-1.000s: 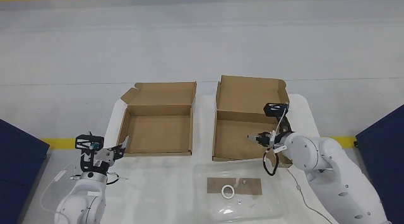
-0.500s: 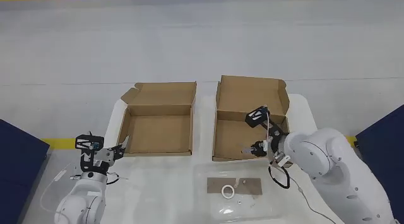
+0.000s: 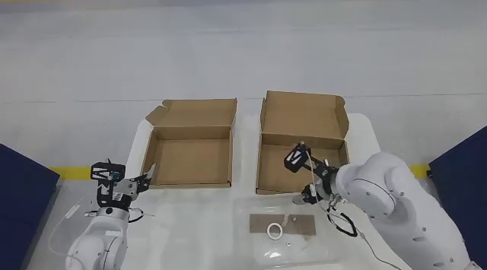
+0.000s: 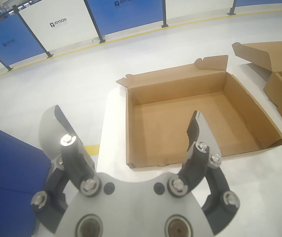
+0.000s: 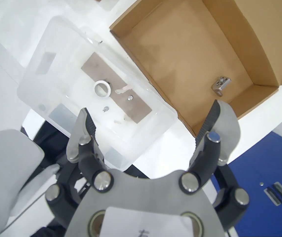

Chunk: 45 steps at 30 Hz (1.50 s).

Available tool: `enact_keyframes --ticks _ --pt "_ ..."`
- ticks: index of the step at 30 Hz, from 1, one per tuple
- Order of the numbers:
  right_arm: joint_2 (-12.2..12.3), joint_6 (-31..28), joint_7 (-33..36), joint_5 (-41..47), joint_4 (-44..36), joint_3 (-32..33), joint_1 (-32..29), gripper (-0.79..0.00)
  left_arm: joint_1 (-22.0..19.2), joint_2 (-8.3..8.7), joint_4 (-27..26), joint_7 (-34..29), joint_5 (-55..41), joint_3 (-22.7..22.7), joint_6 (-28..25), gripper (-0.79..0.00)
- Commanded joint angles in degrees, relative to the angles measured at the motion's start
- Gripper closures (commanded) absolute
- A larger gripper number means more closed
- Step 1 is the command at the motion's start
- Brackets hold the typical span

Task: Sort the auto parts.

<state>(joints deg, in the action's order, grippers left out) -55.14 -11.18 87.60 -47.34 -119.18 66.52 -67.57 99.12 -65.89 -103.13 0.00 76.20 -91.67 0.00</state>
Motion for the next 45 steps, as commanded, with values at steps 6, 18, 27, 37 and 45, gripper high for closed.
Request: enact_keyframes --ticks 6,18,27,37,45 --pt "2.5 -5.11 0.4 -2.94 1.4 -11.11 4.22 -0.785 0.0 0.0 0.0 0.0 0.0 0.0 0.0 -0.785" --pt "4.54 -5.12 0.4 -1.47 2.16 -18.87 8.73 -0.785 0.0 0.0 0.0 0.0 0.0 0.0 0.0 -0.785" --pt "6.49 -8.03 -2.51 -2.54 2.7 -29.14 12.74 -0.785 0.0 0.0 0.0 0.0 0.0 0.0 0.0 -0.785" --pt "7.55 -7.88 -2.36 0.11 4.22 -35.59 17.99 -0.785 0.0 0.0 0.0 0.0 0.0 0.0 0.0 -0.785" --pt "7.37 -10.67 -5.17 1.29 6.26 -36.99 17.23 -0.785 0.0 0.0 0.0 0.0 0.0 0.0 0.0 -0.785"
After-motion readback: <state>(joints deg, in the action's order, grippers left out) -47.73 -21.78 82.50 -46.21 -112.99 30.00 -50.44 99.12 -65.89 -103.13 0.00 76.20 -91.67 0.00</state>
